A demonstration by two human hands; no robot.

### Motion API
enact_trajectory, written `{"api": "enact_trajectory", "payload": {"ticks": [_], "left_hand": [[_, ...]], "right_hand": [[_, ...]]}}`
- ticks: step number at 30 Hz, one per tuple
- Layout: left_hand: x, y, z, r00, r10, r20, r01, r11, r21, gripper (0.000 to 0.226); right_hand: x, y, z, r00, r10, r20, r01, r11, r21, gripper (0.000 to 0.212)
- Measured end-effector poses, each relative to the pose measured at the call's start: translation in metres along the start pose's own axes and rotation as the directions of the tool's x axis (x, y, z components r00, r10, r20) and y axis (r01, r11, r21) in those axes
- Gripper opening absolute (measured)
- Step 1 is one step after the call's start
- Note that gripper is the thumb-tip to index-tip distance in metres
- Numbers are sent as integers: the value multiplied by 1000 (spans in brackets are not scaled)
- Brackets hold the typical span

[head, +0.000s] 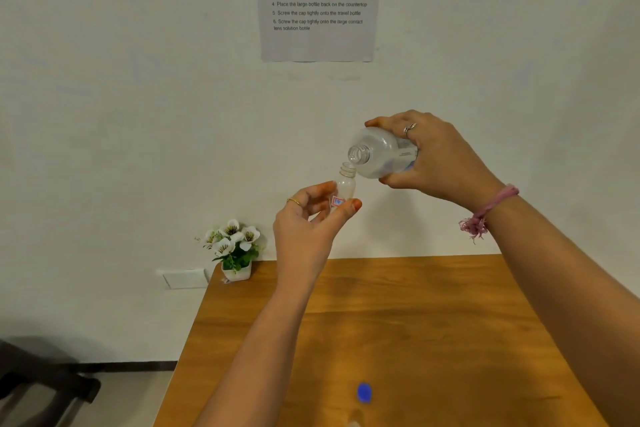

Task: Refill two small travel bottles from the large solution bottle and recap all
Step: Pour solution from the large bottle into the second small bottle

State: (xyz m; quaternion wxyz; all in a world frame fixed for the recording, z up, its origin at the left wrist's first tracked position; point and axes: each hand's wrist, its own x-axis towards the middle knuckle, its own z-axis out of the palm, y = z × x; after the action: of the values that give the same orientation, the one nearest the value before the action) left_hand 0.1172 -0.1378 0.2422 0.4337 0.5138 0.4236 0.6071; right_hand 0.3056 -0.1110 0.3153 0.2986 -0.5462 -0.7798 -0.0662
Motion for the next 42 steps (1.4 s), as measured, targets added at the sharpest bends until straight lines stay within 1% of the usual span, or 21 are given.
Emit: {"api": "enact_trajectory", "payload": {"ticks": [8,13,22,42], "left_hand": [[3,-3,-1,1000,-6,-2,6,1000,-12,37],[6,-5,0,1000,-20,-3,20,999,-26,37],[13,-8,-1,1000,-20,-4,20,999,-25,38],[19,-7,-3,1000,-17,-7,16,999,-44,39]], "right_hand": [[4,-1,4,1000,-21,11,21,996,-82,72],[6,1,5,999,-45,-11,43,993,-114,70],[13,3,8,996,-77,-33,73,990,-120,66],[19,-6,0,993,-108,-38,100,981,-167,67]]}}
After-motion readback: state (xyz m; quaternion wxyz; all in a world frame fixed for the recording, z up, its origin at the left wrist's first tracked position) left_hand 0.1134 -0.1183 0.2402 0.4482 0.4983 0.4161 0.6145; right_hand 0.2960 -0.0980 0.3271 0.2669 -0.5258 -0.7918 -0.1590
